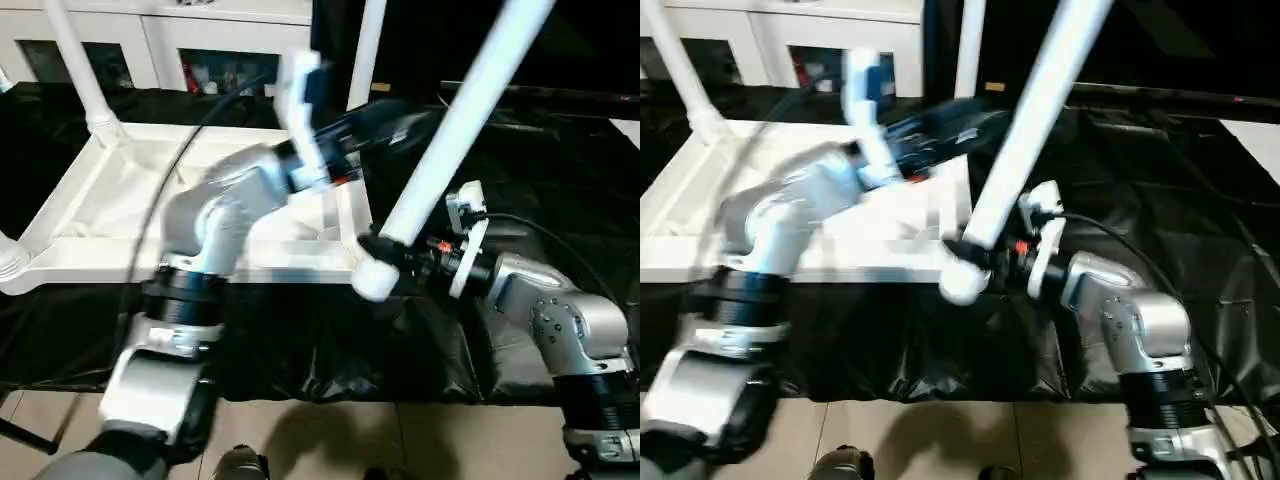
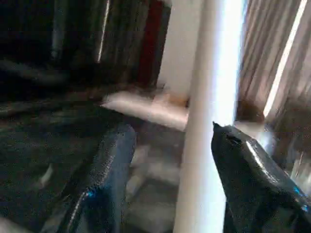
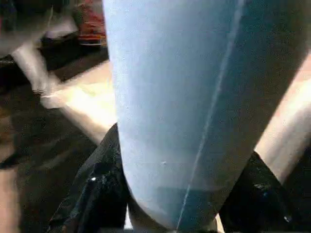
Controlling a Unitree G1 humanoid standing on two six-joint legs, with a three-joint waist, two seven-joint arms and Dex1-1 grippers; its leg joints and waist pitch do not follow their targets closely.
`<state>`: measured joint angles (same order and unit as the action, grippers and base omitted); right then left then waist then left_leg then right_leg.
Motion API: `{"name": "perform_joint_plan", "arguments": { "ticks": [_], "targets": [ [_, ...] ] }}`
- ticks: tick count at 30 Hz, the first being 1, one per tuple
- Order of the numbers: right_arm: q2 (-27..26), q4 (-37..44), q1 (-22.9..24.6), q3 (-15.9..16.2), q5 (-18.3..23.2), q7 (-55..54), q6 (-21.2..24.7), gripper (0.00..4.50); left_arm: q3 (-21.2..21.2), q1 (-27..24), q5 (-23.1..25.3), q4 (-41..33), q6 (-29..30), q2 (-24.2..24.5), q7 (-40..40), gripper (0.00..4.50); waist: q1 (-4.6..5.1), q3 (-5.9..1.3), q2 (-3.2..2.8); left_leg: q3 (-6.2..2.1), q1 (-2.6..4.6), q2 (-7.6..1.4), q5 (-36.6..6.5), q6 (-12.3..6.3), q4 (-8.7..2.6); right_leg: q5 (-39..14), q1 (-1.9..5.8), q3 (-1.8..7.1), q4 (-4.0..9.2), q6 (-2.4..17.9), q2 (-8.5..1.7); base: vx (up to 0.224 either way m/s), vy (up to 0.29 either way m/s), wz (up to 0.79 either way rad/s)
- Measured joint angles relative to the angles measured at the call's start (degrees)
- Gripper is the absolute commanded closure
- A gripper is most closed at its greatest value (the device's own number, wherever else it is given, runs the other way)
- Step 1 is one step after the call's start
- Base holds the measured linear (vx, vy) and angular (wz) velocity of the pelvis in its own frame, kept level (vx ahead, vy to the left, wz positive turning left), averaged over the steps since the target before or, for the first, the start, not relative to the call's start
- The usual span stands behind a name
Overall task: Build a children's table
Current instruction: Pick table leg
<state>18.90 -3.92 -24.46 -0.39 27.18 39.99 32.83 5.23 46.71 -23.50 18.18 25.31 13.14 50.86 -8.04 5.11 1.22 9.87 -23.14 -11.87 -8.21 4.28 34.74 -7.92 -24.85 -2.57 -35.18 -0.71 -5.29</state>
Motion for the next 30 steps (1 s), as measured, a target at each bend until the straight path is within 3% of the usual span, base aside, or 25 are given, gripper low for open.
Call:
{"name": "perform_joint_plan", "arguments": {
  "ticks": [4,9,13,18,22,30],
  "targets": [
    [0.59,-1.58,0.75,0.92,-6.1,-5.05,-4.29,2.61,9.78,-1.94,11.22,7.78,-10.16,7.13,5.72,1.58,-0.04,-0.02,0.0,-0.01,-0.01,0.0,0.03,0.04,-0.12,0.03,-0.02,0.03,0.08,-0.08,0.0,0.0,0.0,0.0],
    [0.01,-1.82,1.81,0.68,-7.66,-8.56,-5.48,2.61,15.26,-1.78,16.49,15.52,-17.94,8.22,13.55,1.58,-0.05,-0.03,0.01,0.01,-0.01,0.0,0.03,0.05,-0.13,0.03,-0.03,0.08,0.07,-0.07,-0.02,0.0,0.0,0.0],
    [-0.23,-1.96,2.42,0.26,-7.68,-9.26,-5.57,2.61,16.52,0.49,18.3,22.76,-22.11,7.37,16.61,1.58,0.03,-0.03,0.01,0.04,0.02,0.01,0.03,0.05,-0.16,0.04,-0.05,0.06,0.04,-0.06,-0.02,0.0,0.0,0.0],
    [-0.2,-1.95,3.41,-0.29,-8.35,-9.44,-6.12,2.61,18.03,4.87,21.62,33.18,-27.34,6.02,17.8,1.98,-0.01,-0.18,-0.24,0.02,0.06,0.01,0.03,0.05,-0.18,0.06,-0.02,0.08,0.05,-0.03,-0.02,0.0,0.0,0.0],
    [0.02,-1.89,4.23,-0.3,-8.36,-9.46,-6.11,2.61,18.26,6.62,23.45,38.18,-29.55,5.69,16.65,2.34,0.03,-0.43,-0.66,0.01,0.08,0.01,0.03,0.05,-0.17,0.09,-0.02,0.08,0.04,0.02,-0.02,0.0,0.0,0.0],
    [0.31,-0.98,4.75,-0.32,-8.36,-9.27,-6.11,2.61,18.13,7.98,26.03,45.8,-33.04,5.77,16.01,2.98,-0.03,-0.58,-0.91,0.0,0.11,0.01,0.03,0.05,-0.18,0.11,0.0,0.04,0.01,0.05,-0.01,0.0,0.0,0.0]
  ]
}}
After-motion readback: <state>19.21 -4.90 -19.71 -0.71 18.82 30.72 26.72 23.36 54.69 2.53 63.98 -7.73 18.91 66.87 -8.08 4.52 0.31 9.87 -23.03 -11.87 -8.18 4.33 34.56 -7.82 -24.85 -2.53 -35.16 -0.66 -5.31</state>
